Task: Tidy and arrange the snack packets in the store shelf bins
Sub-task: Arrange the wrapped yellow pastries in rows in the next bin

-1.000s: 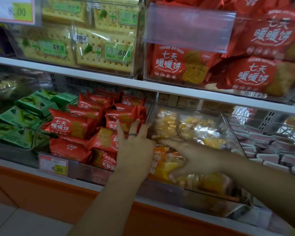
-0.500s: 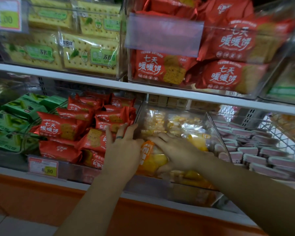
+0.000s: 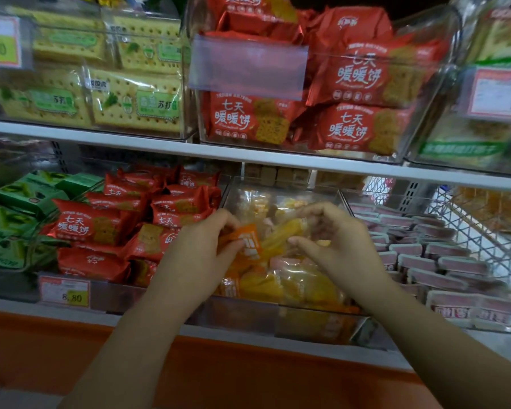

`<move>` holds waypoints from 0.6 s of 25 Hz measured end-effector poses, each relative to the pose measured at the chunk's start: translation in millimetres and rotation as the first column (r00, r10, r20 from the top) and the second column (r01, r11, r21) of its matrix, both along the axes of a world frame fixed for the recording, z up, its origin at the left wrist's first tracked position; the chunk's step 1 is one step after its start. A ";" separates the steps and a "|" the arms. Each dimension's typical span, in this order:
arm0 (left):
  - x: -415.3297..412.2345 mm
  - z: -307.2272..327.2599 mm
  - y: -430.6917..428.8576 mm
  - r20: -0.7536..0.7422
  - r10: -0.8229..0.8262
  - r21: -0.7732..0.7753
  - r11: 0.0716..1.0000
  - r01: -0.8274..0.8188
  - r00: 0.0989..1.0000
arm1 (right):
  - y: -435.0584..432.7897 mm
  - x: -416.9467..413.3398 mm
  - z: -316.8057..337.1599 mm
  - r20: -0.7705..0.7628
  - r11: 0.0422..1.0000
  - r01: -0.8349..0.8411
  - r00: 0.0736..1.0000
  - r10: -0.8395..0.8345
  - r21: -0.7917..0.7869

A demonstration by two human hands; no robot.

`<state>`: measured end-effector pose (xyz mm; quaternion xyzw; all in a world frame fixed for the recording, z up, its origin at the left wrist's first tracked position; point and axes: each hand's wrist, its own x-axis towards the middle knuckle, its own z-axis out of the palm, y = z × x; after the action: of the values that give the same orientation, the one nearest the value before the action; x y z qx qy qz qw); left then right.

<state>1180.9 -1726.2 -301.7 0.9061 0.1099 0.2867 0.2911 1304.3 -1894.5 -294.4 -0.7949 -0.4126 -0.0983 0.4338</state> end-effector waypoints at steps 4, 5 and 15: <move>-18.6 10.0 -8.3 -0.123 -0.159 -0.098 0.984 0.148 0.980 | 0.0 -26.6 7.3 -0.042 0.981 -0.188 0.981 0.190 0.034; -18.9 9.6 -7.9 -0.117 -0.152 -0.095 0.985 0.142 0.981 | 1.1 -27.2 7.9 -0.062 0.973 -0.231 0.971 0.232 0.024; -23.1 -3.0 17.3 0.041 0.203 -0.099 0.975 -0.198 0.978 | 14.9 2.7 -40.6 0.098 0.866 0.056 0.995 -0.008 -0.498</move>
<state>1157.8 -1708.9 -304.7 0.8681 0.2065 0.3320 0.3058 1307.0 -1879.5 -335.0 -0.8813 -0.4305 -0.0320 0.1921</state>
